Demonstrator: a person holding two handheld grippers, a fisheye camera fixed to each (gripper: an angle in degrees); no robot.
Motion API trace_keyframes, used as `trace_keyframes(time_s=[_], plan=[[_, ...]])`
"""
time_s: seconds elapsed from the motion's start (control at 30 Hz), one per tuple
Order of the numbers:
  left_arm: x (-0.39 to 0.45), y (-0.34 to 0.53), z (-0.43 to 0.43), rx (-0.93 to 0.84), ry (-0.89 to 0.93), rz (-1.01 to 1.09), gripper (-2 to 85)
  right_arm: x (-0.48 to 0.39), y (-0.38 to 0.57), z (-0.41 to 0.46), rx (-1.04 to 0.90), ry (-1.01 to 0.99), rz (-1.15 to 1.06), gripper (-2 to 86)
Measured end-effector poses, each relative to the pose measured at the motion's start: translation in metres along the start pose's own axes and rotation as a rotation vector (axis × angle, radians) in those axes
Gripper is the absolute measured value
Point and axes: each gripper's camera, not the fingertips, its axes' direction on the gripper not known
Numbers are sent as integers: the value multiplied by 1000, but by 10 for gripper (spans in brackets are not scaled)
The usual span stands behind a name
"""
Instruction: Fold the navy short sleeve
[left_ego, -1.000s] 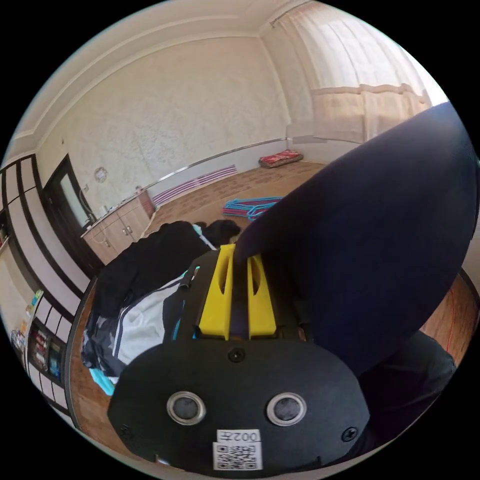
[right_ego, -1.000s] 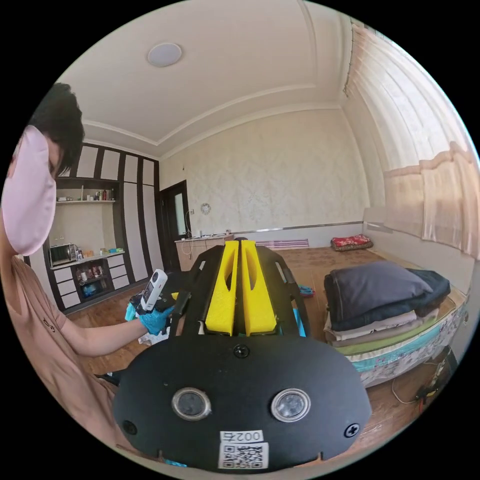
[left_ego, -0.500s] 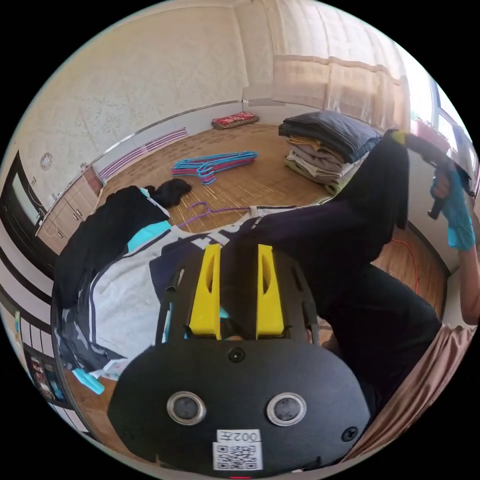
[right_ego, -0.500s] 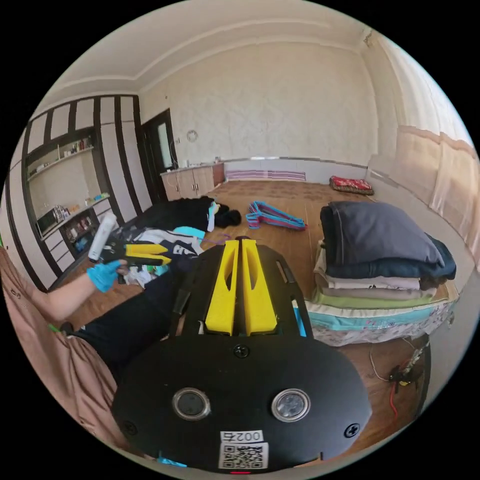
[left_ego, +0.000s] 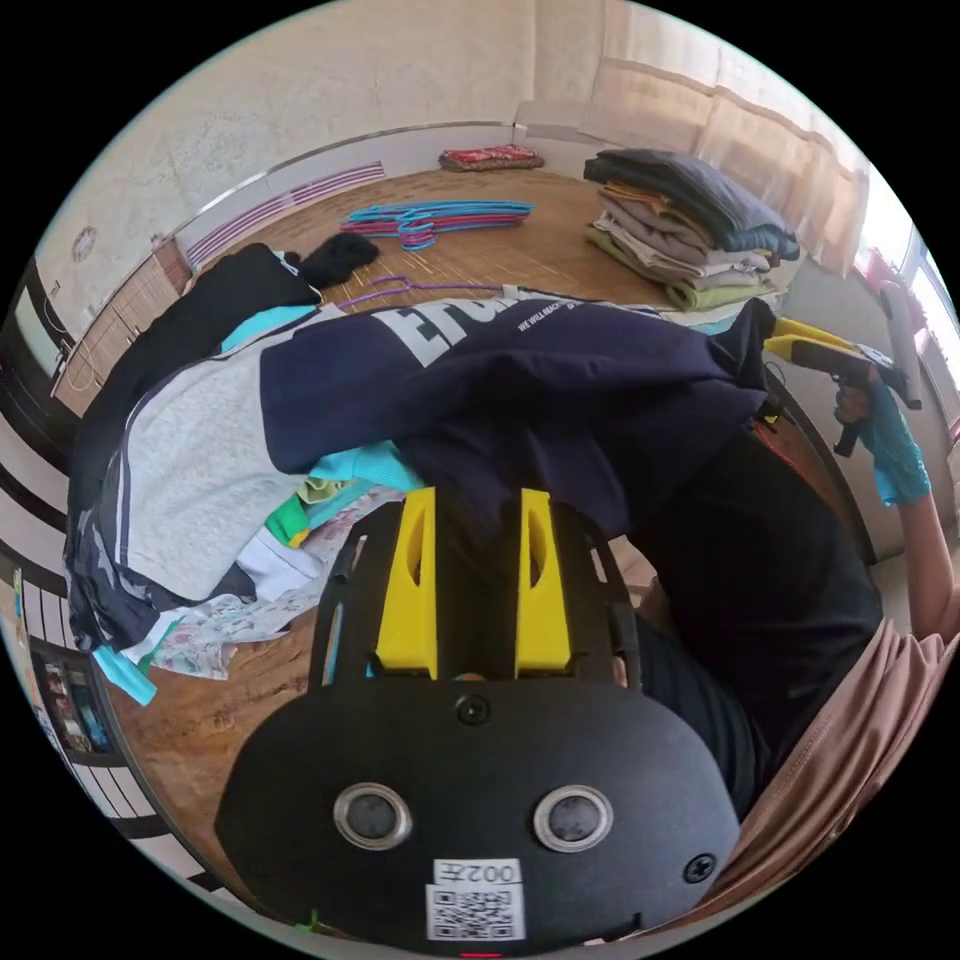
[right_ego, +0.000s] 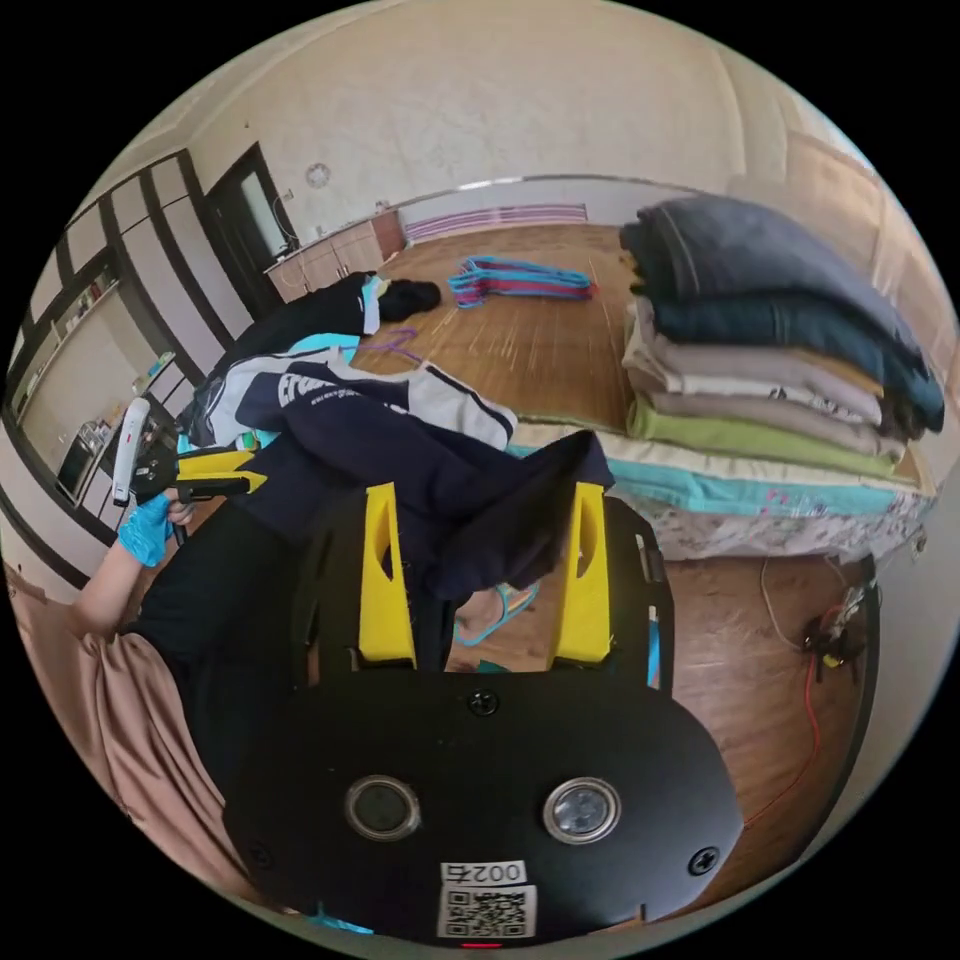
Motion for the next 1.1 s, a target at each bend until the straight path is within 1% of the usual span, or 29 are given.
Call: trace_keyframes(time_s=[0.07, 0.13, 0.2, 0.3, 0.37, 0.43, 0.5, 0.53, 0.67, 0.73, 0.8, 0.87, 0.97, 1.03, 1.1], plan=[[-1, -1, 3, -17, -13, 8, 64, 2, 7, 17, -11, -22, 32, 203], [-5, -1, 1, -23, -10, 17, 23, -1, 8, 33, -31, -33, 30, 171], [-9, 3, -7, -8, -16, 22, 2, -6, 5, 48, -29, -13, 44, 123], [-20, 17, -40, 75, -11, 6, -7, -11, -3, 58, -35, 29, 42, 79], [-27, 28, -65, 136, 9, -1, -8, -18, -6, 58, -32, 47, -1, 49], [-34, 44, -97, 185, 30, 3, -9, -27, -9, 50, -3, 30, -51, 23], [-36, 54, -118, 194, 16, 15, -9, -42, -11, 30, 42, -32, -115, 5], [-37, 62, -130, 195, 1, 23, -10, -47, -12, 23, 54, -49, -138, 2], [-42, 87, -169, 201, -49, 28, -10, -89, -12, -33, 94, -157, -365, -7], [-52, 108, -189, 222, -46, -14, -9, -106, -9, -46, 56, -198, -473, -7], [-60, 122, -197, 224, -33, -36, -8, -123, -4, -41, -46, -250, -574, -5], [-65, 132, -196, 204, -34, -58, -5, -129, -1, -28, -116, -258, -620, -1], [-75, 141, -189, 152, -31, -120, 10, -130, -2, -7, -181, -218, -618, 14], [-80, 143, -189, 124, -62, -144, 27, -128, -6, -5, -175, -187, -610, 31], [-84, 140, -192, 124, -108, -149, 28, -124, -15, -10, -123, -157, -601, 42]])
